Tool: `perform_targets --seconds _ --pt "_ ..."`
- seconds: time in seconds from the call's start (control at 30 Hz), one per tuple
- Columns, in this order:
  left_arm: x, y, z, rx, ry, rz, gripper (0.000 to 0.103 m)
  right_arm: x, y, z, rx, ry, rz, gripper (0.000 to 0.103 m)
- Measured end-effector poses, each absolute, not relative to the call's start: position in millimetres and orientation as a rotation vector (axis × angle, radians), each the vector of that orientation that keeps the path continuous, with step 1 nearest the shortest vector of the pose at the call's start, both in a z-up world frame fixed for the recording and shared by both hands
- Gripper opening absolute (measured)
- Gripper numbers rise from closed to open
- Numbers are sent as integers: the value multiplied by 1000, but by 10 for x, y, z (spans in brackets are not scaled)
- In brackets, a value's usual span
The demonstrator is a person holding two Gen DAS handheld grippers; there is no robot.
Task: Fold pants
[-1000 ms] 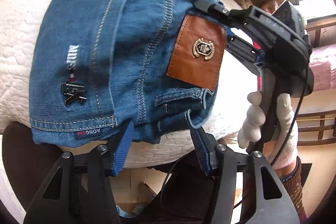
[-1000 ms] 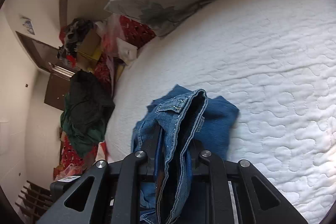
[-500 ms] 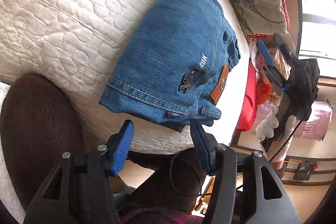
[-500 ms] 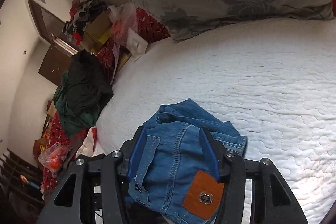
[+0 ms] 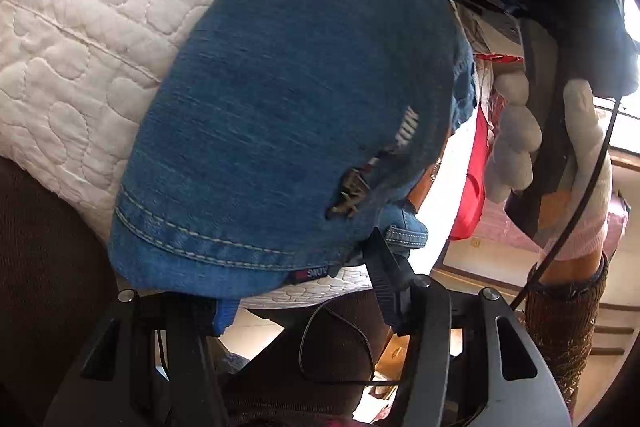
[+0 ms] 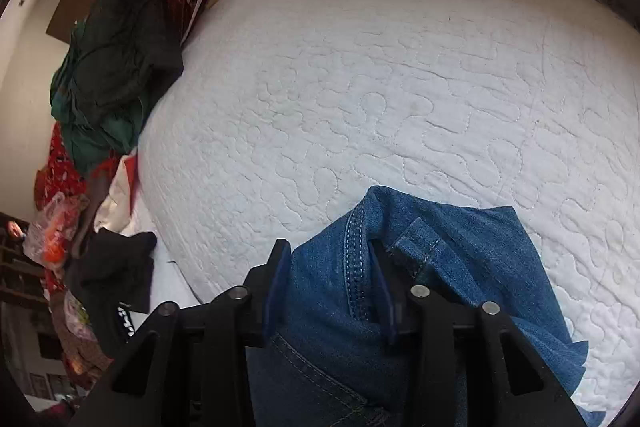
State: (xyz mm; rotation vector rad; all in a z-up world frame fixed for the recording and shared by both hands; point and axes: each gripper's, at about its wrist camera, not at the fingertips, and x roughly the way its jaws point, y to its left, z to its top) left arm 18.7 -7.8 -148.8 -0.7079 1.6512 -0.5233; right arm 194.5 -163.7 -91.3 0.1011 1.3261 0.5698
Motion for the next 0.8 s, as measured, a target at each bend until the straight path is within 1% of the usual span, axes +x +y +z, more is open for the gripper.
perform_targets --seconds 0.03,0.07,0.1,0.13,0.17,0.23,0.27,0.3,0.37,0.43,0.5,0.53,0.63,0.67,0.7,0.77,0.8 --pt "189 -47 -1504 -733 1660 -524 53 1928 -1592 -816 58 1306 573 35" --pt "187 -20 -1497 -748 1658 -527 53 1932 -1564 -686 31 1274 587 28" --pt "191 4 -1477 -740 1648 -519 53 1967 -1552 -559 11 1236 595 7" --pt "207 10 -1475 -720 1648 -505 53 2025 -1572 -470 21 1203 600 5" --pt "229 -9 -1504 -711 1656 -498 53 2096 -1592 -446 34 1198 608 1" --pt "267 -25 -1595 -728 1678 -491 53 2247 -1626 -505 -6 1226 543 1" --pt "276 -34 -1623 -737 1686 -493 53 2288 -1691 -535 29 1252 551 7" --pt "274 -38 -1627 -739 1685 -501 53 2301 -1755 -548 73 1280 587 7" --pt "280 -41 -1614 -733 1682 -507 53 2215 -1860 -504 39 1272 614 8" --pt "279 -65 -1608 -717 1681 -505 53 2120 -2011 -531 24 1313 629 9" --pt "283 -107 -1589 -700 1677 -502 53 2016 -2154 -592 15 1343 622 14" --pt "278 -120 -1577 -694 1675 -500 53 1974 -2219 -630 29 1355 628 15" --pt "271 -176 -1558 -691 1672 -492 53 1903 -2255 -720 31 1350 635 24" --pt "272 -182 -1556 -691 1673 -490 53 1898 -2227 -761 20 1352 636 30" --pt "268 -221 -1553 -690 1675 -487 53 1884 -2182 -802 4 1358 632 35" --pt "263 -233 -1537 -685 1681 -481 53 1804 -2065 -807 -58 1373 649 34" --pt "256 -234 -1520 -676 1683 -481 53 1717 -2008 -736 -129 1342 645 28"
